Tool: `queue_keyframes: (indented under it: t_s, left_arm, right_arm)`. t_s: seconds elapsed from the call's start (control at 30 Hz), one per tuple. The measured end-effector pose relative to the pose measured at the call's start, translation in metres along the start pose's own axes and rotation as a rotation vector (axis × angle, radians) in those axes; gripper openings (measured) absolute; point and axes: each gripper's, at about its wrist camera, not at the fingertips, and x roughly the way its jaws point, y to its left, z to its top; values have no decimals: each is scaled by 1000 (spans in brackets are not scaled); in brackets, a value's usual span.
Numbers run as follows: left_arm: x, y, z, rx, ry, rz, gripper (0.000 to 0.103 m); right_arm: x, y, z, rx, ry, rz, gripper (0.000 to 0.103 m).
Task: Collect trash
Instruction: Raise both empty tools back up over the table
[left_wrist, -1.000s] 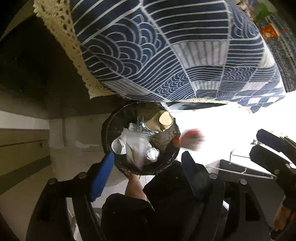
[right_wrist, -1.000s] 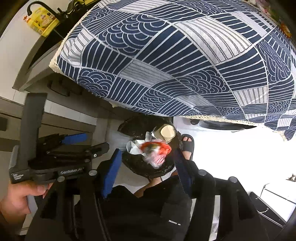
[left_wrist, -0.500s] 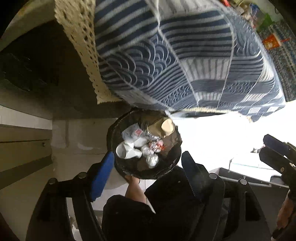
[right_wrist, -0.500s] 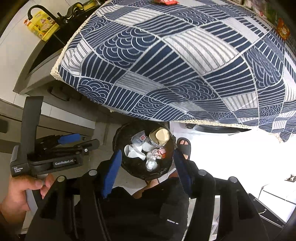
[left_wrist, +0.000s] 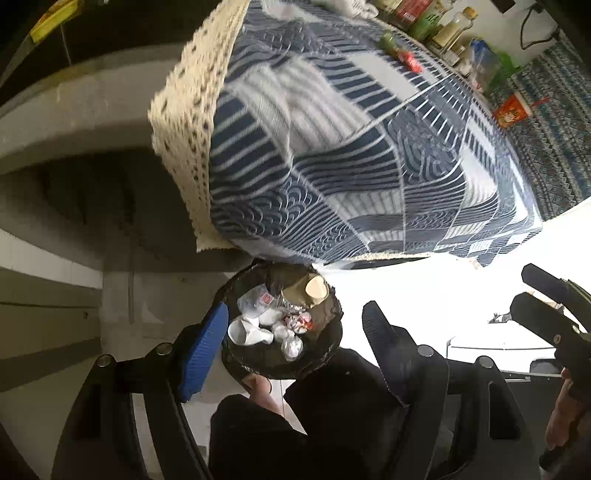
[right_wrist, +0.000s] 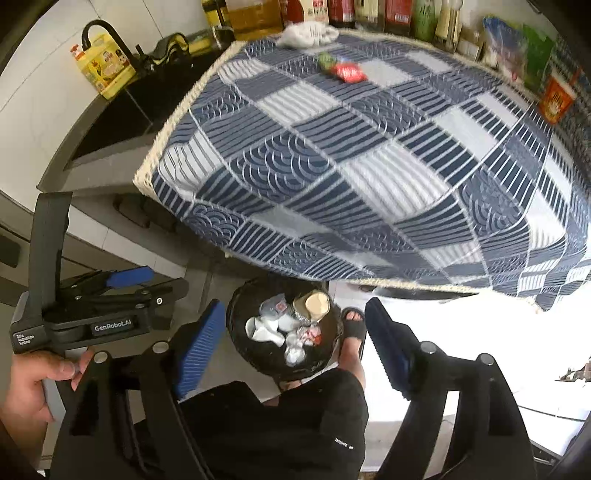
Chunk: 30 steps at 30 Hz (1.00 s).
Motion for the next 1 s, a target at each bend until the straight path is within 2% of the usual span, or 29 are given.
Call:
queue_keyframes:
  t_s: [0.27,0.53,0.7,1.0]
  left_arm:
    - [-28,-12,18,36,-60,-14,73]
    - [-61,-33,52,45,-146,-10,73]
    - [-73,-39,74,3,-186,4,73]
    - [-73,-50,109,-65,-201,22,73]
  right_arm:
    - [-26,-5,24,8,-83,-18,78]
    - [-38,-21,62,-17,-138,-4,78]
    - [-35,-37,90,-23,-142,22,78]
    - [-9,-70,141,-48,-104,60,78]
